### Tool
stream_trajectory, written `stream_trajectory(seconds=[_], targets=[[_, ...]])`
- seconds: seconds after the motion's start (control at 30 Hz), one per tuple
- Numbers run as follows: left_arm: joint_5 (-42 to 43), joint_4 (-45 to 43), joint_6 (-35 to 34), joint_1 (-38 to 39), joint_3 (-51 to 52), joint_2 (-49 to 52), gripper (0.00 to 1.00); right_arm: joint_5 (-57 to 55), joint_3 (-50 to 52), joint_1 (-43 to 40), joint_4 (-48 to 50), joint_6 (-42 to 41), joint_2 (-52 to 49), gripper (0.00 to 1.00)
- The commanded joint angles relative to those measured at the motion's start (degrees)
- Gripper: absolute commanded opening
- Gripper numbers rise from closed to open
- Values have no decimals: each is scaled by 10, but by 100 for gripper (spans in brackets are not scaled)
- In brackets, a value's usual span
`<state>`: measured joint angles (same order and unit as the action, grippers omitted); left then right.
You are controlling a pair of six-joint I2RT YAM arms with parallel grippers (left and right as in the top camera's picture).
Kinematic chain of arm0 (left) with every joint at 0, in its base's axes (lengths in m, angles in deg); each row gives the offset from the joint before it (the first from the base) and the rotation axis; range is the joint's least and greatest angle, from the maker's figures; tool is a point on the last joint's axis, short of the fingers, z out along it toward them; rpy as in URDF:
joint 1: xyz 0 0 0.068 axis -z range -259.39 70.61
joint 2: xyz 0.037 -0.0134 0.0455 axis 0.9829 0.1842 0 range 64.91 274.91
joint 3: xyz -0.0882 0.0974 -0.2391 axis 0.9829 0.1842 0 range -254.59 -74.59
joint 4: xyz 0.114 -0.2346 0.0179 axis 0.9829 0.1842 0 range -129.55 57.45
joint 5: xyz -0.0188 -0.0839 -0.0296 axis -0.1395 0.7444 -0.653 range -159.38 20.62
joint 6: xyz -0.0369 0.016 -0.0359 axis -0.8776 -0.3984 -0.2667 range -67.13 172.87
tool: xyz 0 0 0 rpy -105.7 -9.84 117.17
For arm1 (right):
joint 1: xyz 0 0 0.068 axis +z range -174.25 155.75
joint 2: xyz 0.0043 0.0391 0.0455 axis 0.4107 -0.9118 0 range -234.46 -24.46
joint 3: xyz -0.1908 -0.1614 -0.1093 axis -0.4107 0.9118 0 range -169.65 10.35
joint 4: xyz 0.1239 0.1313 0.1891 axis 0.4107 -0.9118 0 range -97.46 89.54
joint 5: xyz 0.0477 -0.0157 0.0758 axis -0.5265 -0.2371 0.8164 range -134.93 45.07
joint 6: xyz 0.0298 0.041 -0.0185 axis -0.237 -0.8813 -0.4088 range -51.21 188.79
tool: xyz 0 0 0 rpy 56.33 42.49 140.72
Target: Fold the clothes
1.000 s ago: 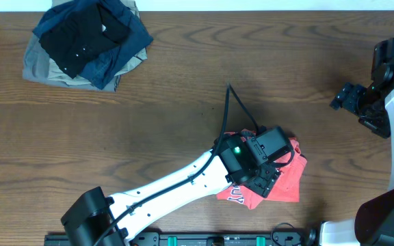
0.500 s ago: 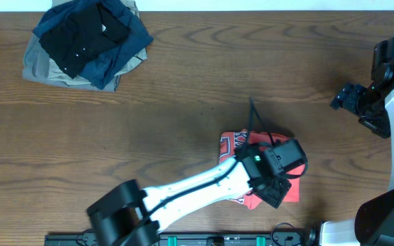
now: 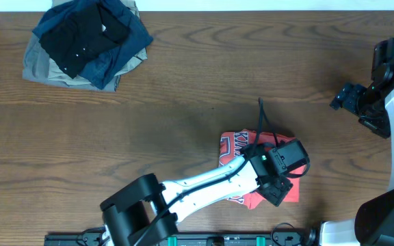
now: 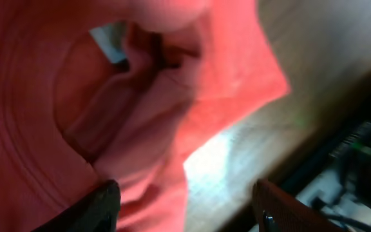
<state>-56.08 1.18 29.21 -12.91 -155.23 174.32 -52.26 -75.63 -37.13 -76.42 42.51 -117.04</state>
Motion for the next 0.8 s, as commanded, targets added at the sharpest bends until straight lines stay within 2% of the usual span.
stream_trajectory(seconds=[0.0,0.17,0.6,0.77], targets=[[-40,6,12,-16,-3,28,67,-6,-6,2,-1,6,1,99],[-102,14,18,-35,-3,29,67,-6,-6,2,-1,6,1,99],[-107,22,22,-39,-3,30,66,-6,-6,2,-1,6,1,99],[-69,18,22,-37,-2,37,54,-6,-6,2,-1,6,1,99]])
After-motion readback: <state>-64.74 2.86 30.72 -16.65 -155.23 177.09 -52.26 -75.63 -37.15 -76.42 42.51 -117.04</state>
